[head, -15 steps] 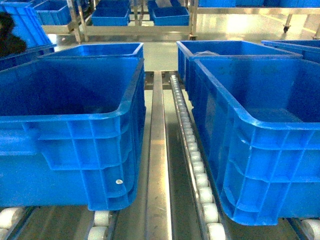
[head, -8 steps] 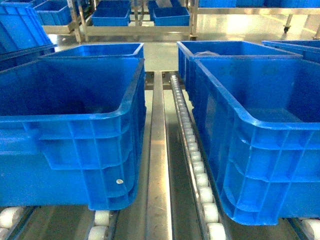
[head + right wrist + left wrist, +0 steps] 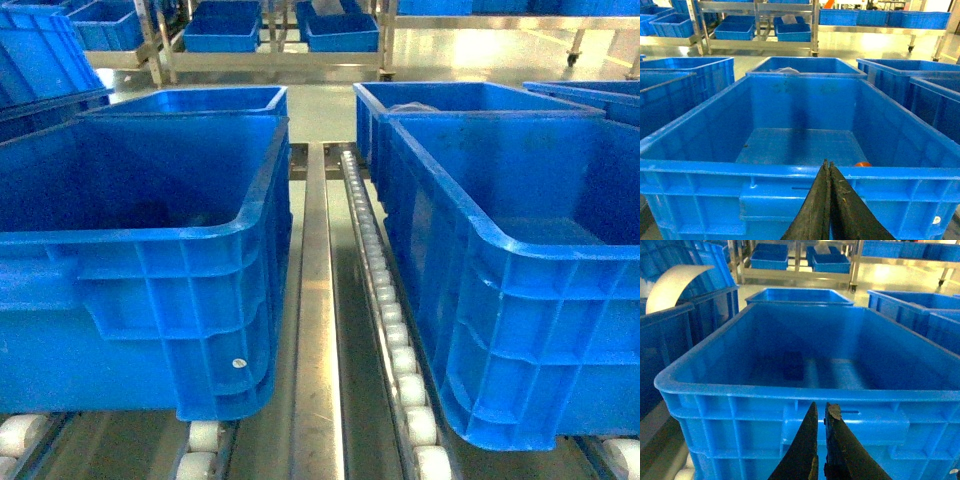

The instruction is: Sort blue parts and orange caps into right shelf containers

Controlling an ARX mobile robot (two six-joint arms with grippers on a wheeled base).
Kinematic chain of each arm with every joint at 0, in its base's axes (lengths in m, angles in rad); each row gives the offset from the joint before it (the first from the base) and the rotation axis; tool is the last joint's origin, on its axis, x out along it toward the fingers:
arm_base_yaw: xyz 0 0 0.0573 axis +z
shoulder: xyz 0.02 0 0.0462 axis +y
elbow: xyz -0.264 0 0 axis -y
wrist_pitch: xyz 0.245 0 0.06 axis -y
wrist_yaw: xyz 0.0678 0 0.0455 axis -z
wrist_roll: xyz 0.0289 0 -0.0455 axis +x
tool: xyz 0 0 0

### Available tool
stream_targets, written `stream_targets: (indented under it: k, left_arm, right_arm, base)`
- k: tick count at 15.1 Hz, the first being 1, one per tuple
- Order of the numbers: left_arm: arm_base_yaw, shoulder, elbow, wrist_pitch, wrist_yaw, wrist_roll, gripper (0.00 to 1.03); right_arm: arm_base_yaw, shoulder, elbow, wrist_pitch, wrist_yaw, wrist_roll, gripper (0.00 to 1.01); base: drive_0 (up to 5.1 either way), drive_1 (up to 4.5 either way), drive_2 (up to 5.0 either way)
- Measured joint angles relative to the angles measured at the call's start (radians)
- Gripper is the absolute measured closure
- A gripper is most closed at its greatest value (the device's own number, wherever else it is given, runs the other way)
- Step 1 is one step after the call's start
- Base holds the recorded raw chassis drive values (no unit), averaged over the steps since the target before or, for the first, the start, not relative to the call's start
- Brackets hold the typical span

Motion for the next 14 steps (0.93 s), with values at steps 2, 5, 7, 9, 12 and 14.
stream_targets:
  k: [2,5,7,9,12,14]
  left_arm:
    - [0.0,-0.138,-0.004,-0.102,0.0,0.0,1.01]
    - [0.0,-0.254,-0.011,-0.211,0.0,0.0,1.01]
    - [0.0,-0.315,-0.012,-0.265,0.0,0.0,1.01]
    - [0.0,-0.397,-0.012,-0.341,0.0,0.0,1.01]
    - [0.0,-0.493,-0.012,-0.434,0.0,0.0,1.01]
    - [0.0,-0.547,-0.012,-0.487,0.0,0.0,1.01]
  right_arm:
    - [0.0,-0.127,-0.015,-0.119,0.0,0.0,0.99]
    - [0.0,-0.239,-0.015,-0.212,0.0,0.0,0.99]
    - [0.0,-0.303,-0.015,-0.272,0.0,0.0,0.99]
    - [0.0,-0.385,-0.016,-0.349,0.0,0.0,0.99]
    - [0.0,-0.478,-0.016,-0.438,0.0,0.0,0.99]
    - [0.0,-0.53,-0.016,-0.49,0.0,0.0,0.99]
  base:
    - [0.0,0.0,0.0]
    - [0.0,0.0,0.0]
    - [0.0,0.0,0.0]
    - [0.0,0.0,0.0]
    - [0.0,0.0,0.0]
    - [0.0,0.0,0.0]
